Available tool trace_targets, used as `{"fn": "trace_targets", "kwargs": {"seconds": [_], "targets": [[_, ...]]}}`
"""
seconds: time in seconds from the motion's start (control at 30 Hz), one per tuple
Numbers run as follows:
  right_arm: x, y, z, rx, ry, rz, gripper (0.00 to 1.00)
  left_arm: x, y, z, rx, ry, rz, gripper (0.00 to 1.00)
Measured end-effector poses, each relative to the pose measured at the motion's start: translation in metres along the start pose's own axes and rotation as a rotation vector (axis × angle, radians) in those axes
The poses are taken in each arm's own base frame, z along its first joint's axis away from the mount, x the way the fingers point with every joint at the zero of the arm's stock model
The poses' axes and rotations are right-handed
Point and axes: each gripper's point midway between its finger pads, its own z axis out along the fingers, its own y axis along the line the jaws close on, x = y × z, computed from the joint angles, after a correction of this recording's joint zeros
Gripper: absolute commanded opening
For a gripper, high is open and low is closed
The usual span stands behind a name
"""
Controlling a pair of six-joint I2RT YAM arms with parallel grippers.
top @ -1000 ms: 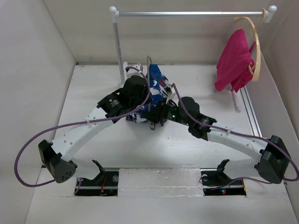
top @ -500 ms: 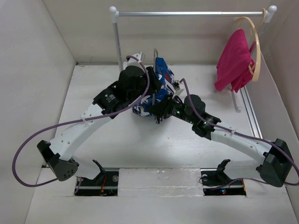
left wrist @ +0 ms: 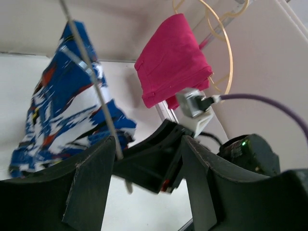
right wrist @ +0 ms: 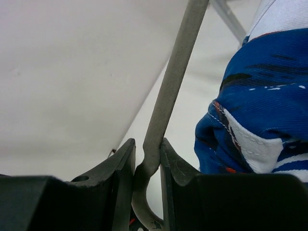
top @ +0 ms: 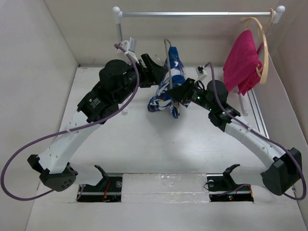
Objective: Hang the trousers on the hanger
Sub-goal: Hang the hanger with trousers onto the clothesline
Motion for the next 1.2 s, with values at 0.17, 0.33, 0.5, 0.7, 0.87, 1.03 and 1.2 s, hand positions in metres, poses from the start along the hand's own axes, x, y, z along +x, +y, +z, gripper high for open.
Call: {"fn": "trace_targets", "kwargs": {"seconds": [0.17, 0.33, 0.5, 0.7, 0.87, 1.03, 1.2], "targets": [[-0.053, 0.005, -0.008, -0.033, -0.105, -0.019, 0.00, -0.016, 0.010, -0.021, -0.022, -0.050, -0.002, 0.52], [-0.112, -0.008, -0.025, -0.012, -0.243, -0.020, 0.00, -0.010, 0.031, -0.042, -0.068, -0.065, -0.004, 0.51], [-0.160, -0.022, -0.040, 0.003, -0.370, -0.008, 0.00, 0.024, 0.057, -0.045, -0.122, 0.002, -0.003, 0.51], [-0.203, -0.054, -0.044, -0.002, -0.491, 0.046, 0.00, 0.069, 0.088, -0.043, -0.194, 0.105, -0.003, 0.50], [-0.230, -0.083, -0.037, -0.027, -0.562, 0.107, 0.00, 0.084, 0.098, -0.050, -0.211, 0.133, -0.016, 0.50], [-0.249, -0.094, -0.043, -0.041, -0.612, 0.137, 0.00, 0.091, 0.104, -0.059, -0.215, 0.136, -0.032, 0.50], [-0.265, -0.092, -0.055, -0.068, -0.662, 0.151, 0.00, 0.097, 0.108, -0.061, -0.225, 0.146, -0.041, 0.50]]}}
